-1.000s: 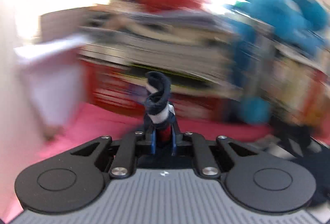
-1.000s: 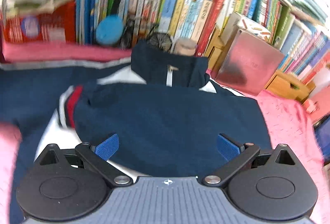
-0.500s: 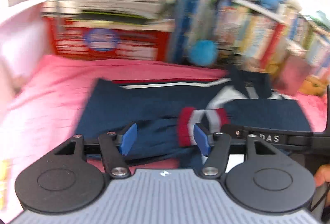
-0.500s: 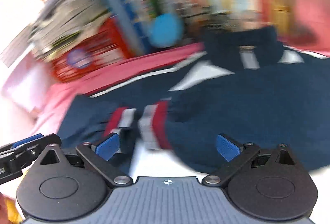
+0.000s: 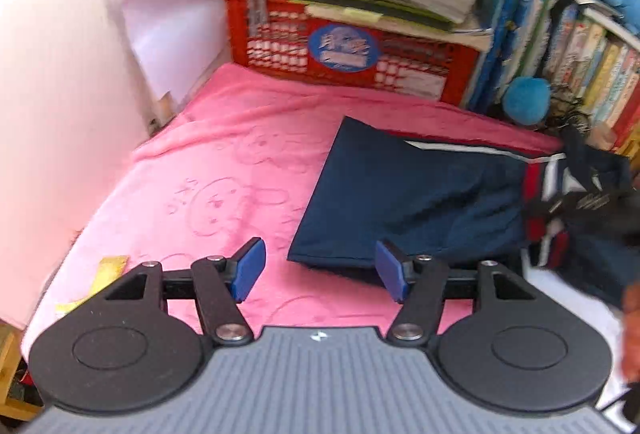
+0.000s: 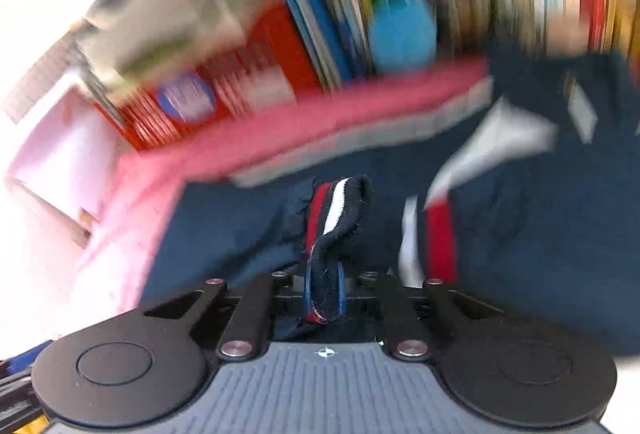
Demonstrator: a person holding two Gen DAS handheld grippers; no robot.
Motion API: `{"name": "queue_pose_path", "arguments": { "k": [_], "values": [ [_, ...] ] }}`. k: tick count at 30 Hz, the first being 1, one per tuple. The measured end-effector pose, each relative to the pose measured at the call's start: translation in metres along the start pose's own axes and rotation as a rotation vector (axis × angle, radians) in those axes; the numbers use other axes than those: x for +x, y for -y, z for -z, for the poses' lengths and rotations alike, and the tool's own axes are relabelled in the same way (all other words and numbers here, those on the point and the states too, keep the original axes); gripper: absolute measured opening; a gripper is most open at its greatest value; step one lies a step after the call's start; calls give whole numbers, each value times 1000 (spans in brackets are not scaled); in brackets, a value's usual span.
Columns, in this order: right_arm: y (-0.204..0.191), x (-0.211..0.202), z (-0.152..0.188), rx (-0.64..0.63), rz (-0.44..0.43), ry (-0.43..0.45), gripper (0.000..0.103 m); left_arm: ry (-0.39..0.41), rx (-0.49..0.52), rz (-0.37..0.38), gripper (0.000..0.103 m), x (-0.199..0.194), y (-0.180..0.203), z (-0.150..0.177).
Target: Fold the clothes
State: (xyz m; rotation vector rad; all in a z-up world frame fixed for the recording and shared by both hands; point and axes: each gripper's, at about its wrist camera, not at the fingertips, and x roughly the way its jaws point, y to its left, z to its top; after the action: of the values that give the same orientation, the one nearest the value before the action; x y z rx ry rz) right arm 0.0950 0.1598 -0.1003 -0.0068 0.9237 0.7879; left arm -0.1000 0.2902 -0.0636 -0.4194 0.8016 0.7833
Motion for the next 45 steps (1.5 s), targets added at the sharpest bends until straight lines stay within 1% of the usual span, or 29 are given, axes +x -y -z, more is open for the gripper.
{"name": "queue_pose_path", "arguments": {
  "k": [3, 4, 6, 9, 11, 13, 15, 17, 19, 21, 23, 24, 25, 26, 27, 29, 31, 32, 33, 35, 36, 37, 39, 42, 44, 45],
  "values": [
    [22, -58, -21, -74, 63, 116, 13, 16, 31, 57, 64, -3, 21, -3],
    [38, -74, -24, -81, 103, 133, 13, 18, 45, 81, 64, -2, 31, -3],
    [76, -98, -27, -82, 201, 145, 13, 19, 81, 135, 64, 3, 54, -3],
    [143, -119, -22, -62, 364, 122, 14, 11, 164, 212, 64, 13, 97, 2],
    [186, -121, -15, -33, 455, 98, 14, 3, 235, 249, 64, 22, 125, 7],
    [221, -116, -8, -18, 524, 76, 14, -6, 307, 266, 66, 32, 151, 12],
    [251, -105, -2, 7, 527, 50, 14, -16, 373, 267, 66, 44, 173, 18],
    [277, -90, 5, 26, 537, 16, 19, -27, 424, 253, 66, 56, 191, 22],
    [292, -74, 12, 7, 564, -20, 25, -49, 460, 226, 67, 68, 202, 25],
    [304, -60, 19, -34, 594, -42, 29, -72, 489, 196, 69, 79, 210, 28],
    [309, -58, 20, -63, 603, -60, 36, -87, 515, 167, 73, 85, 212, 32],
    [305, -64, 20, -79, 593, -42, 54, -89, 526, 155, 73, 85, 211, 35],
    [300, -70, 21, -95, 580, -17, 79, -82, 531, 141, 72, 83, 210, 37],
    [295, -77, 22, -111, 567, 7, 88, -66, 531, 126, 70, 77, 208, 37],
    [289, -84, 23, -127, 553, 32, 92, -43, 530, 123, 70, 69, 207, 36],
    [279, -98, 25, -159, 527, 81, 92, 7, 535, 169, 73, 55, 210, 33],
    [268, -112, 27, -191, 500, 130, 86, 15, 572, 205, 78, 54, 222, 32],
    [258, -110, 29, -224, 434, 114, 84, 0, 591, 208, 78, 59, 228, 34],
    [248, -104, 31, -264, 377, 89, 81, -34, 606, 199, 78, 68, 233, 37],
    [232, -86, 40, -343, 316, 43, 80, -102, 633, 175, 78, 84, 240, 43],
    [233, -85, 41, -350, 314, 34, 80, -122, 643, 160, 79, 90, 240, 47],
    [236, -87, 41, -349, 319, 30, 80, -126, 655, 151, 80, 93, 239, 50],
    [242, -89, 42, -346, 329, 20, 80, -134, 664, 142, 88, 93, 237, 52],
    [250, -93, 42, -343, 344, 6, 80, -154, 641, 128, 88, 87, 226, 46],
    [256, -96, 42, -340, 354, -3, 81, -131, 641, 96, 85, 78, 218, 41],
    [259, -97, 42, -339, 359, -8, 82, -117, 635, 97, 85, 73, 214, 37]
  ]
}}
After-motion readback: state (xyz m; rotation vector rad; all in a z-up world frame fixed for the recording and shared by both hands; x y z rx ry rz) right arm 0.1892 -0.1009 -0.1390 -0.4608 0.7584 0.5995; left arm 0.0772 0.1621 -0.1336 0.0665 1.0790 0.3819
